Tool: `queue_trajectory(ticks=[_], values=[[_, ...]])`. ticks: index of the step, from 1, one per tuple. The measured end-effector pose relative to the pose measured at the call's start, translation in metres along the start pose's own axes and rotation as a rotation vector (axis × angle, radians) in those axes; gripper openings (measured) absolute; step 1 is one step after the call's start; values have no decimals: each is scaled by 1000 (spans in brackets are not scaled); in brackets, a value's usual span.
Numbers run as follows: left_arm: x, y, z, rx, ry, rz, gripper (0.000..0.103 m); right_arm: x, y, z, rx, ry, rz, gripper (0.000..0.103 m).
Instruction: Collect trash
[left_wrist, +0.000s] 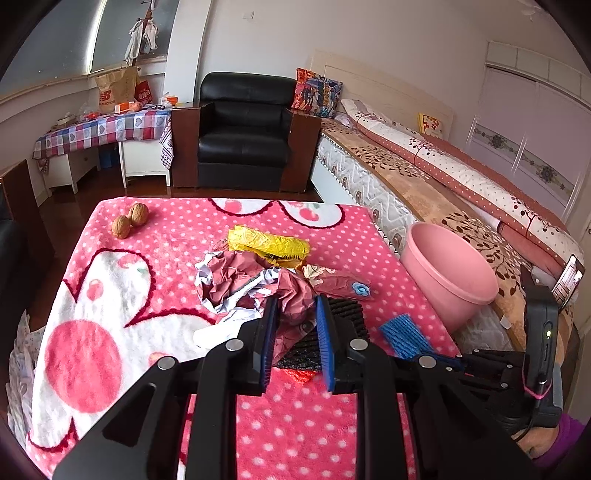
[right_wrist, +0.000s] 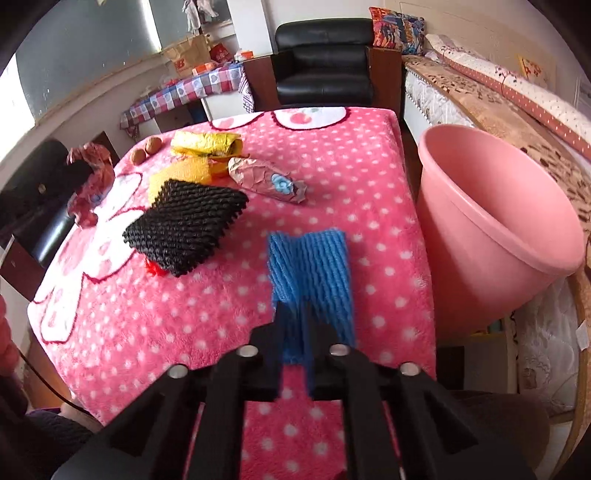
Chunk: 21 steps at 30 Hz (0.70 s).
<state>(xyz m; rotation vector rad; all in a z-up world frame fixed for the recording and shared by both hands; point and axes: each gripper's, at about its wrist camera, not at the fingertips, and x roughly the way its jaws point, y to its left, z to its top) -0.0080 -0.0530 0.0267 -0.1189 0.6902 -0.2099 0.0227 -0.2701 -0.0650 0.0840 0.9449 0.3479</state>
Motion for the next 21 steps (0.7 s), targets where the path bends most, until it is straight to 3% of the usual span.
queue_trajectory(ticks=[8,15,21], values=[[12,-29,12,50,-9,-46,21,-44,-27,20,103,-137,142,6],[34,-82,35,126,-32,-139,21,-83,-77,45,205,-285,90,6],[61,-140,49,177,-34,-254,21,-94,-121,57,279,-340,28,6]])
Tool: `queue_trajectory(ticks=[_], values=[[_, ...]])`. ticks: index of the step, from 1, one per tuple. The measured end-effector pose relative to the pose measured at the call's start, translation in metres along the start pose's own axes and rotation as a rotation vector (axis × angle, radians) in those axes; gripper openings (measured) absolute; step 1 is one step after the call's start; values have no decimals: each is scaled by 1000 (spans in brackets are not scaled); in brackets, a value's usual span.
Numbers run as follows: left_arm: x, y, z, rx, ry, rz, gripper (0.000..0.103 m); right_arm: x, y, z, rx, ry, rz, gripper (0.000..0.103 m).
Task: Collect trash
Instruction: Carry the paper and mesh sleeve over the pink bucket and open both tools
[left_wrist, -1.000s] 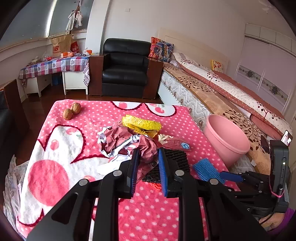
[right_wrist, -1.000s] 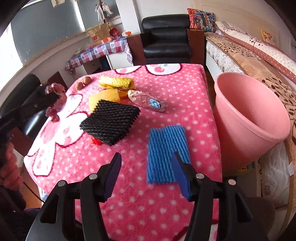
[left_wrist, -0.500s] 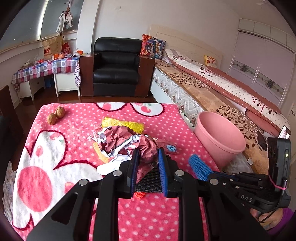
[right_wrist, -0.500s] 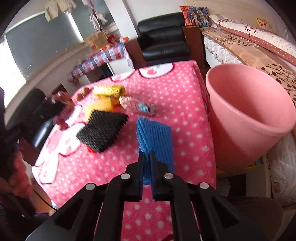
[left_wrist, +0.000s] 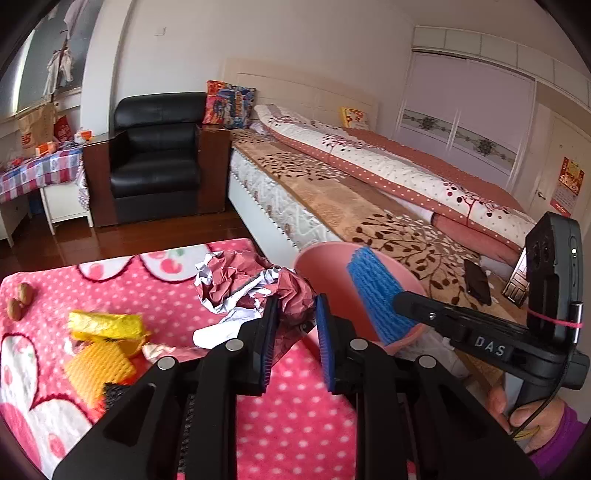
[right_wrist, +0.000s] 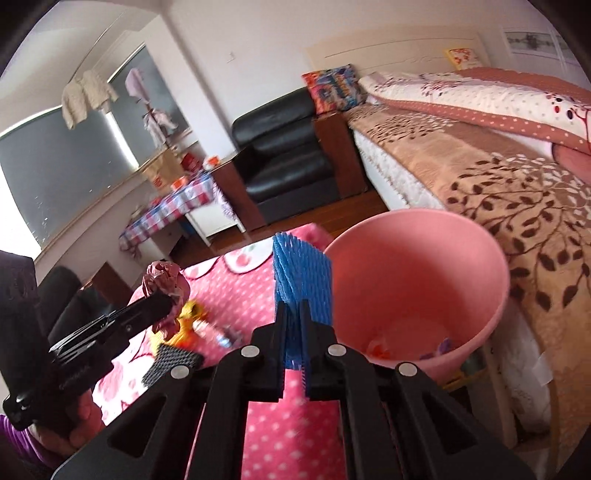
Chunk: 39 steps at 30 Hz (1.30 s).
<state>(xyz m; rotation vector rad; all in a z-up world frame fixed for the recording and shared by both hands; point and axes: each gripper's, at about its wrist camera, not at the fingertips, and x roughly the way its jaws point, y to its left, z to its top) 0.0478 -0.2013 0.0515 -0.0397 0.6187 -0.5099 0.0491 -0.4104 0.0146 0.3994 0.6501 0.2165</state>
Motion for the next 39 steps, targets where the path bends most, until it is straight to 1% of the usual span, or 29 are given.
queue_trajectory(ticks=[3,6,10,14,15,18,20,21,24,27,30,34,39], values=[[23,-22,8,29,2,-42,21,5,-20,7,33,-6,-34,6],[44,-35,11,28,18,-75,21,12,-40,11,60,-4,-68,6],[70,-40,14,-2,55,-97,21,25,-61,12,96,10,-91,6],[87,-42,16,-17,81,-109,21,33,-71,10,112,20,-104,6],[91,-43,16,-14,87,-112,24,34,-73,10,116,21,-108,6],[100,-47,16,-8,105,-125,25,36,-78,10,116,23,-122,7],[103,-49,16,-7,114,-135,37,36,-80,10,118,20,-140,10],[105,-49,15,-8,121,-141,38,36,-80,10,120,20,-143,15],[105,-53,14,2,130,-150,42,34,-84,9,124,9,-155,29],[102,-56,14,7,125,-153,42,32,-84,9,122,5,-159,30],[92,-57,14,21,102,-157,42,26,-79,8,102,-5,-163,32],[73,-62,11,49,81,-145,42,14,-65,6,74,-31,-159,39],[49,-57,7,56,67,-116,42,0,-40,3,30,-49,-144,41]])
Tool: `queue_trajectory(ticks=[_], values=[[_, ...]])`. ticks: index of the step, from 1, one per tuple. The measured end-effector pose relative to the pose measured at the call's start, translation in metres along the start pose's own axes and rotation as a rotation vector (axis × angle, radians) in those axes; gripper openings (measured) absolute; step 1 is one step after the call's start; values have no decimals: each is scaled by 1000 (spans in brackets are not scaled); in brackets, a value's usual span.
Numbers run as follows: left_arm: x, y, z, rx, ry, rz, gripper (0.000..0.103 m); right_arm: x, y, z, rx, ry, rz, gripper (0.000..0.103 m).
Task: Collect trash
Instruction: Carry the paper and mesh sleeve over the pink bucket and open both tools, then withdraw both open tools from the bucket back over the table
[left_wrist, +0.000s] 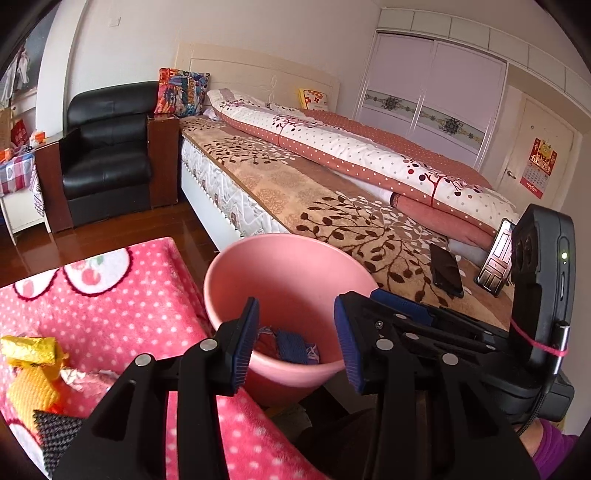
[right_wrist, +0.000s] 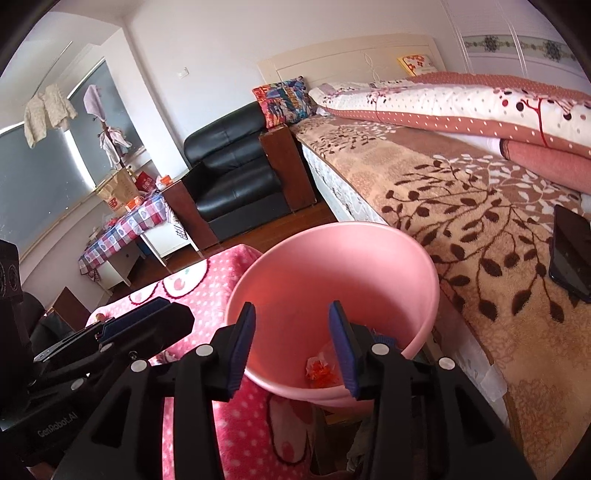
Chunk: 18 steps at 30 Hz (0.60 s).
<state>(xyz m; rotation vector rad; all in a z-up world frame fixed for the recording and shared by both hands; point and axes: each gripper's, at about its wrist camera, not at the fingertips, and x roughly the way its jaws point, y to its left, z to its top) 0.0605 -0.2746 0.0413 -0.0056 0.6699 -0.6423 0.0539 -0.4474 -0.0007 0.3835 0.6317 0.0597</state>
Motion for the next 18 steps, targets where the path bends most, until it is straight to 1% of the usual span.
queue_trajectory(ticks=[4,11,14,18], values=[[-20,8,-5,-14,-10,45,42,-12,24,-7,-37,-7,23,42],[-56,27,-13,-34,-46,95,42,-27,64,-21,-84,5,76,44],[-71,36,-18,-45,-62,112,42,-30,80,-27,-109,12,94,44],[-90,48,-26,-49,-80,158,42,-34,100,-37,-138,22,125,45]])
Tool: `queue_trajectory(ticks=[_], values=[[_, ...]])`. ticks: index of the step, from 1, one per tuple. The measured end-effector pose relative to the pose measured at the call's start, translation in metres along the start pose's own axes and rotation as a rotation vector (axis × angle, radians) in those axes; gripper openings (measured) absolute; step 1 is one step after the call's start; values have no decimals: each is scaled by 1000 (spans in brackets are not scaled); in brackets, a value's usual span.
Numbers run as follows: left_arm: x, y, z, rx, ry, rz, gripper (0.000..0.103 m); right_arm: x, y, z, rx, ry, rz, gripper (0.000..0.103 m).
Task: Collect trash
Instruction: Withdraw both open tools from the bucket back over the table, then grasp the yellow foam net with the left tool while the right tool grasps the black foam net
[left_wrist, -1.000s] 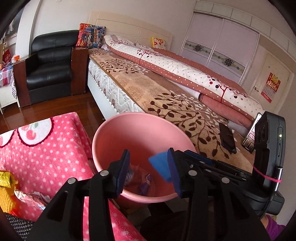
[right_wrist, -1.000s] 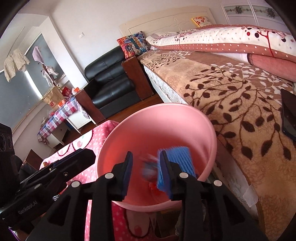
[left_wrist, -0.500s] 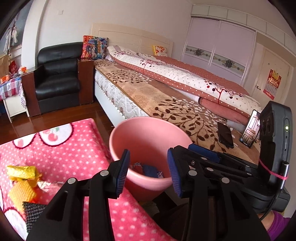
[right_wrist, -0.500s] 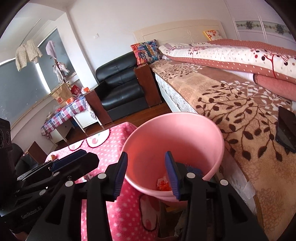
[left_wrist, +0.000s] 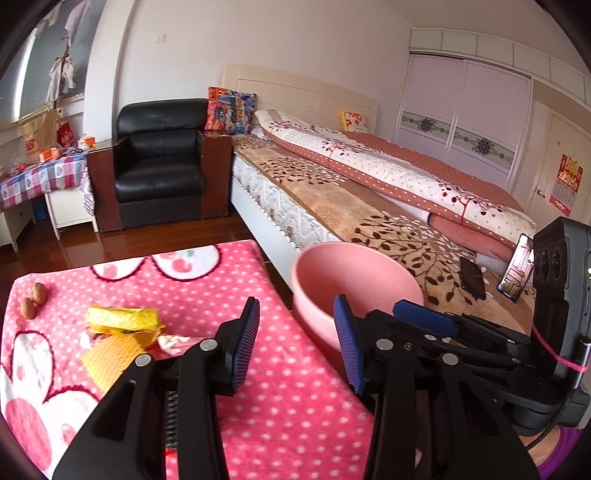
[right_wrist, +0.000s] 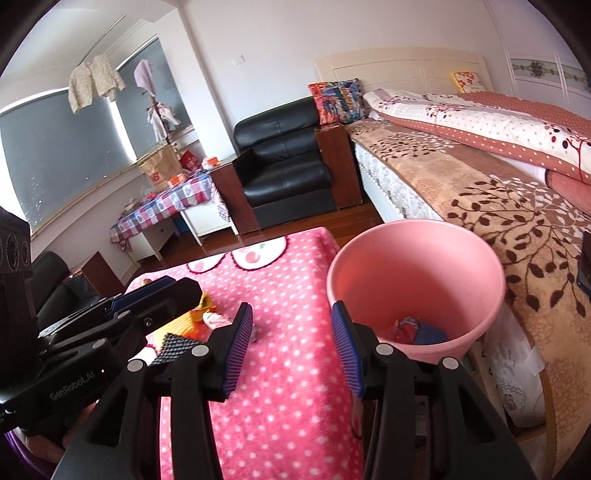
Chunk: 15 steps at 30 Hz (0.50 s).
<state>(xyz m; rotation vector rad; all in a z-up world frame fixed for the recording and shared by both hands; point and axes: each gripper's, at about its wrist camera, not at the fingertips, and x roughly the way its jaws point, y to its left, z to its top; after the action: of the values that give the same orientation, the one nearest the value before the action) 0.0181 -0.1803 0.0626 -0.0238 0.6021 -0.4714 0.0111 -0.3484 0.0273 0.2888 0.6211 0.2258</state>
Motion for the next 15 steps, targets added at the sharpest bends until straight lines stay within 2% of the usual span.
queue_trajectory(ticks=[5,15], values=[[-16,29,-11,-33,5,59,42,6,26,-11,-44,31,46,47],[-45,99,-39,-98,11,223,42,29,68,-29,-131,108,132,50]])
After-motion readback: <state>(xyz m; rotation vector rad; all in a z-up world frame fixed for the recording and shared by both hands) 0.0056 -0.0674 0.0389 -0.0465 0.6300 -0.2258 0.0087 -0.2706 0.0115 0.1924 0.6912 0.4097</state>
